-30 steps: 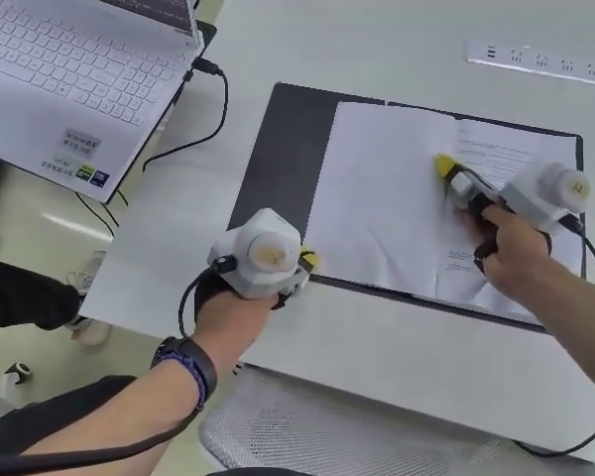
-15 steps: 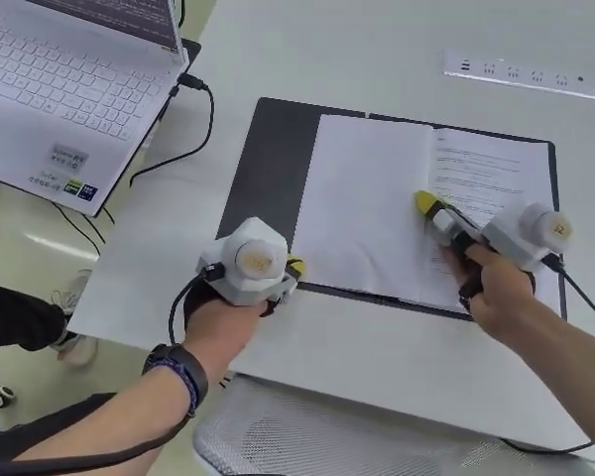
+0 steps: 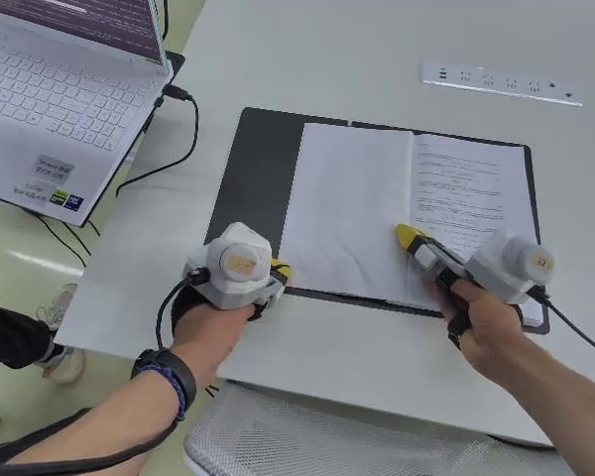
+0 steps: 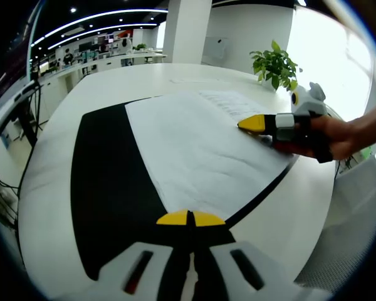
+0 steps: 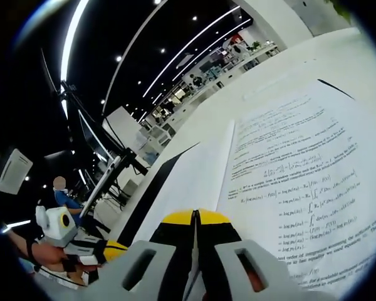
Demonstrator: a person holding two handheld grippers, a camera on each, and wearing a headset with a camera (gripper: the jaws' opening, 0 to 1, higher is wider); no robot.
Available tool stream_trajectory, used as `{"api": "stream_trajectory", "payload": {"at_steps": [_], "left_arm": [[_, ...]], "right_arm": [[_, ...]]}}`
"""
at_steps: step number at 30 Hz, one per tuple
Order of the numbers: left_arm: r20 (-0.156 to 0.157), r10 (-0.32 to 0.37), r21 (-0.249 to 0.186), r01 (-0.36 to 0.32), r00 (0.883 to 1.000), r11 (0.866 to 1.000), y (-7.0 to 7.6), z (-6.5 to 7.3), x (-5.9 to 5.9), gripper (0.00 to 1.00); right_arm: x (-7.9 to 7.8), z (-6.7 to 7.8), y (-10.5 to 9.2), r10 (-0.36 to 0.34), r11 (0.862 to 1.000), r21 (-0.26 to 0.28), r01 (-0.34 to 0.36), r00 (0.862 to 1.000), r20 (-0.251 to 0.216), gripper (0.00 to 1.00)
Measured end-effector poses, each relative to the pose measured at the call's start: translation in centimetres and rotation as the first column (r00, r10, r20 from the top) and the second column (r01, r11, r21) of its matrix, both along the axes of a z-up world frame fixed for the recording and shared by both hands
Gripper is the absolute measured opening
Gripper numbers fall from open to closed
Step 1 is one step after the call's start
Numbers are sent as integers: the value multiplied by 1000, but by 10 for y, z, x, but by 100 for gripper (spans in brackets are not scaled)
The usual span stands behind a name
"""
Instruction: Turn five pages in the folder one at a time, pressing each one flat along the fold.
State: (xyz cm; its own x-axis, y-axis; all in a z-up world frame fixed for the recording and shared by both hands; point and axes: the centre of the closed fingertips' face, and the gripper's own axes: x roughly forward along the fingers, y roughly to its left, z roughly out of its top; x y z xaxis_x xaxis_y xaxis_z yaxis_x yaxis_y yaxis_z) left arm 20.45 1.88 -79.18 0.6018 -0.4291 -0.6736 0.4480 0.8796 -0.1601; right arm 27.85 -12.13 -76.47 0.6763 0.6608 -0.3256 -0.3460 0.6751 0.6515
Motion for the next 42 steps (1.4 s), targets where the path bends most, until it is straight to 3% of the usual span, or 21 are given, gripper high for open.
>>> {"api": "stream_trajectory", "payload": {"at_steps": [8, 13, 29, 42], "left_arm": [[-3, 7, -13, -7, 1000, 1000, 0, 0, -1, 0], [-3, 6, -12, -6, 1000, 1000, 0, 0, 0, 0], [3, 1, -8, -1, 1000, 1000, 0, 0, -1, 0], [-6, -10, 2, 10, 1000, 1000, 1, 1, -1, 0]], "right_arm": [[-22, -1, -1, -2, 1000, 7, 3, 1000, -8, 0], [-27, -6, -5, -5, 1000, 11, 5, 1000, -12, 0], [-72, -16, -12, 51, 999, -9, -51, 998, -37, 0], [-79, -16, -11, 51, 998, -47, -53, 997, -52, 0]]}}
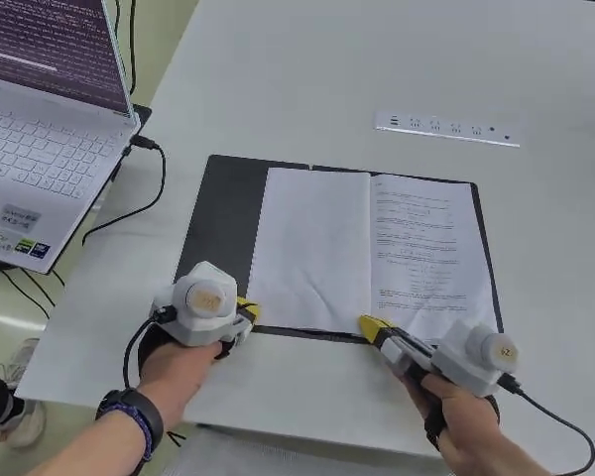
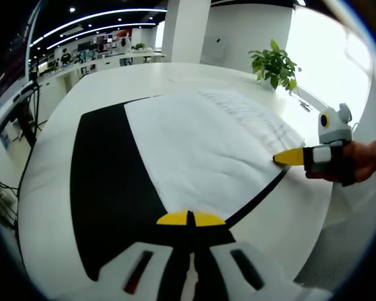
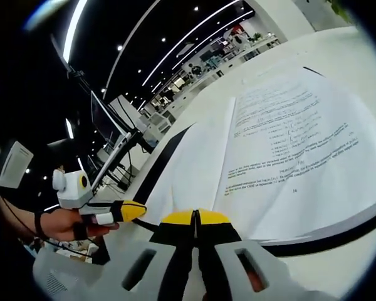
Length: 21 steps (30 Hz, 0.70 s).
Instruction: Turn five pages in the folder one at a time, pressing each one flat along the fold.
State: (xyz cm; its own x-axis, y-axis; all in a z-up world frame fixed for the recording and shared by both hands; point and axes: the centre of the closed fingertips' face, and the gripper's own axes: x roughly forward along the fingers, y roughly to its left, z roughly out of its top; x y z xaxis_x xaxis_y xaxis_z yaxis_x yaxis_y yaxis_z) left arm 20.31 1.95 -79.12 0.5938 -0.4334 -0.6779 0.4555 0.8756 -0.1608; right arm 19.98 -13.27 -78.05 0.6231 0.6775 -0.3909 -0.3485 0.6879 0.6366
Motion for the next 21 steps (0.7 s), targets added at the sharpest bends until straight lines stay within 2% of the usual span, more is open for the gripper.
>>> {"api": "stream_trajectory", "payload": {"at_steps": [4, 7, 9, 10, 12, 13, 14, 16, 19, 20, 21], "left_arm": [[-8, 3, 12, -3, 1000, 1000, -1, 0, 0, 0], [-29, -17, 32, 18, 999, 999, -2, 0, 0, 0], [-37, -36, 38, 37, 999, 999, -2, 0, 0, 0], [-35, -50, 50, 52, 998, 997, -2, 0, -1, 0], [-32, -87, 110, 90, 996, 990, -2, 0, -1, 0], [-42, -93, 118, 98, 995, 988, -3, 0, -4, 0], [-46, -85, 102, 90, 995, 991, -6, 2, -4, 0], [-48, -90, 97, 94, 995, 991, -8, 6, -6, 7], [-20, -111, 86, 113, 994, 990, -14, 16, -8, 19], [-9, -116, 69, 116, 993, 991, -16, 22, -8, 22], [-5, -119, 72, 119, 993, 990, -16, 25, -9, 22]], "right_arm": [[-1, -1, 1, 23, 999, -26, -23, 1000, -3, 0], [-3, 2, 3, 85, 994, -72, -84, 996, 2, 0], [-3, 3, 3, 99, 992, -84, -98, 995, 5, 0], [-4, 4, 3, 104, 991, -85, -103, 995, 6, 0], [-5, 6, 2, 122, 988, -94, -121, 992, 11, 3], [-5, 7, 2, 129, 987, -96, -127, 992, 14, 5], [-5, 10, 1, 138, 986, -96, -135, 990, 21, 8], [-6, 18, 1, 157, 984, -93, -153, 987, 38, 15], [-6, 25, -2, 191, 977, -112, -183, 980, 65, 22], [-7, 28, -4, 203, 973, -124, -193, 977, 71, 24], [-7, 30, -5, 210, 972, -128, -199, 975, 77, 28]]}}
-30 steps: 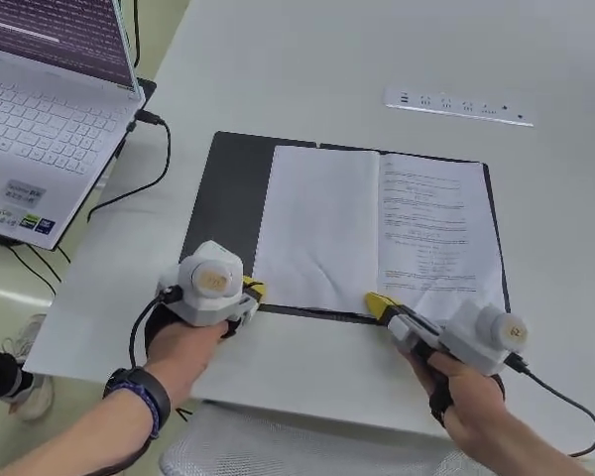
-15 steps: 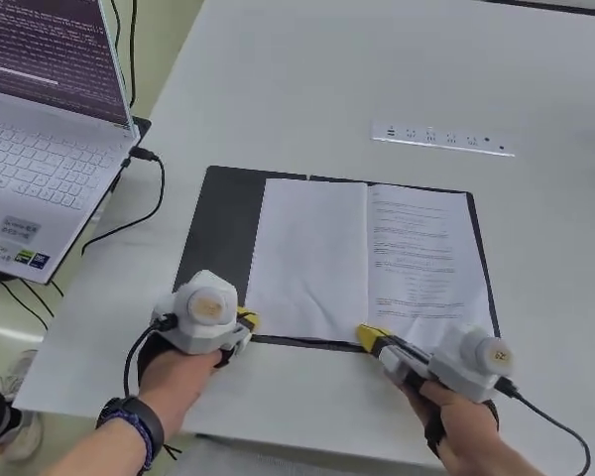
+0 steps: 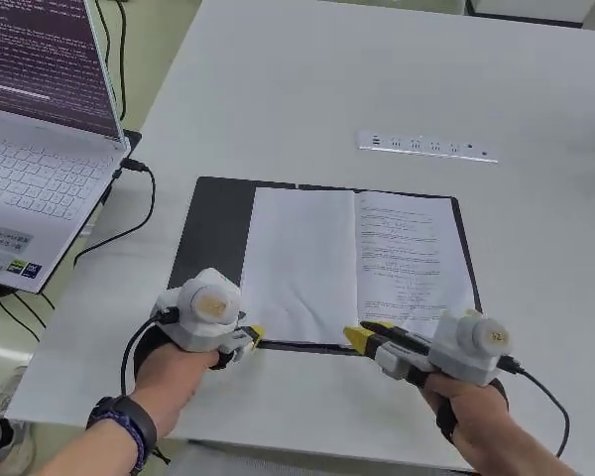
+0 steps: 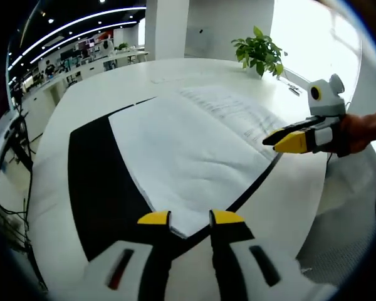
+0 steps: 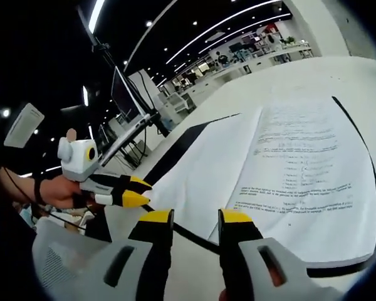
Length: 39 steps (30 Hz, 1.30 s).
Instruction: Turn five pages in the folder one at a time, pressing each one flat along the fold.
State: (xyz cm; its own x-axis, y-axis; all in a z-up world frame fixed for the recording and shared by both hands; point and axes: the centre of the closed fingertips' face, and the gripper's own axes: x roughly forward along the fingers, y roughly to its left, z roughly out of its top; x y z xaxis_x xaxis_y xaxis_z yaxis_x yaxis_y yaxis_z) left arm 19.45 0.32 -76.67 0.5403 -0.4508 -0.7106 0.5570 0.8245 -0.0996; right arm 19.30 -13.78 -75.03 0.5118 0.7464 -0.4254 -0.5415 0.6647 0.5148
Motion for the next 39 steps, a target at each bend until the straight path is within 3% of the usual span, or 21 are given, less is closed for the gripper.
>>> {"api": "stream_trajectory", "payload": {"at_steps": [2, 3, 4, 7, 8, 19, 24, 27, 30, 39], "left_arm": [[6, -8, -9, 8, 1000, 1000, 1, 6, 0, 24], [20, -1, -74, 2, 1000, 997, -6, 15, 1, 27], [25, 1, -84, 1, 1000, 996, -6, 19, 1, 30], [53, -62, -52, 65, 997, 997, -6, 31, -3, 41], [55, -76, -40, 78, 996, 996, -6, 34, -5, 43], [117, -62, -83, 72, 991, 994, 2, 76, -8, 55], [136, -38, -112, 53, 990, 992, 6, 88, -15, 58], [152, -39, -118, 58, 988, 991, 5, 96, -22, 61], [163, -33, -120, 53, 986, 991, 5, 102, -27, 63], [163, -11, -130, 33, 987, 991, 1, 107, -31, 68]], "right_arm": [[-1, 5, -5, 13, 1000, -11, -12, 1000, 14, 31], [0, 6, -7, 16, 1000, -20, -16, 1000, 22, 33], [0, 8, -12, 21, 999, -30, -20, 999, 32, 35], [3, 16, -23, 4, 1000, -24, -3, 999, 47, 38], [6, 22, -28, -21, 1000, -18, 22, 997, 70, 39], [-1, 54, -62, -43, 998, -38, 49, 990, 134, 52], [-11, 62, -74, -52, 997, -57, 61, 987, 153, 56], [-21, 64, -80, -18, 990, -136, 43, 983, 181, 60], [-34, 68, -79, 9, 986, -166, 25, 980, 196, 62], [-44, 76, -89, -4, 983, -178, 43, 977, 213, 65]]}}
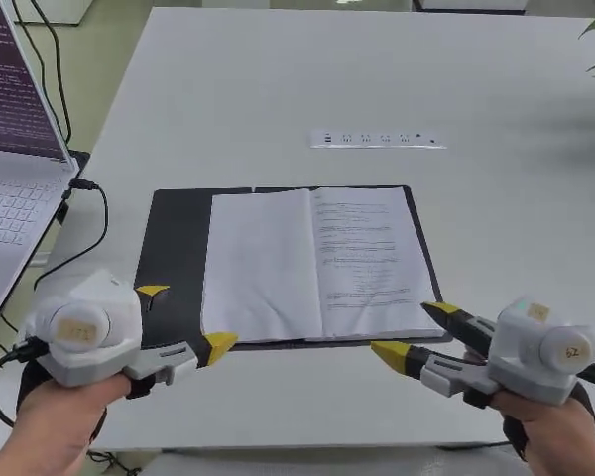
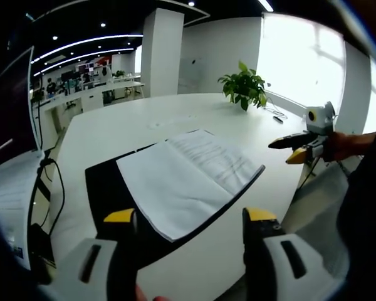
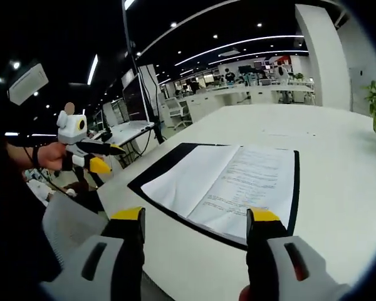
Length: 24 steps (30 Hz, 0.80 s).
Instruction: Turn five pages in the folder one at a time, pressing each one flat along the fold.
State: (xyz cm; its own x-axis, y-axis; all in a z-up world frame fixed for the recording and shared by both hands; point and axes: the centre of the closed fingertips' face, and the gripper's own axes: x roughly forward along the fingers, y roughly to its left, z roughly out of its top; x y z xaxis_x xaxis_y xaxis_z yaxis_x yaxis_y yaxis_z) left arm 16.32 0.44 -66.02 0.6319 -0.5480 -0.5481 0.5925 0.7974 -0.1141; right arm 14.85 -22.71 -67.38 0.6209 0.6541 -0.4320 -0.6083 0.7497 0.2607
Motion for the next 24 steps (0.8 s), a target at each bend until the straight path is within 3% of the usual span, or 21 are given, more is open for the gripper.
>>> {"api": "stream_trajectory", "payload": {"at_steps": [7, 13, 16, 18, 24], "left_arm": [[7, -9, -2, 9, 1000, 1000, -12, 2, 2, 68], [1, -19, -6, 19, 1000, 1000, -26, 2, 3, 67], [2, -36, -11, 36, 999, 999, -36, 2, 4, 65], [-4, -43, -15, 43, 999, 999, -42, 1, 4, 65], [-25, -84, -13, 84, 996, 996, -69, -2, 5, 66]], "right_arm": [[-3, -3, -7, 9, 1000, -25, -9, 1000, -7, 68], [-5, -2, -17, -14, 1000, -9, 13, 1000, -11, 68], [-11, -7, -18, -1, 1000, -17, 0, 999, -44, 73], [-14, -8, -18, 6, 999, -31, -8, 999, -39, 72], [-20, -10, -24, -6, 1000, -9, 6, 998, -67, 73]]}}
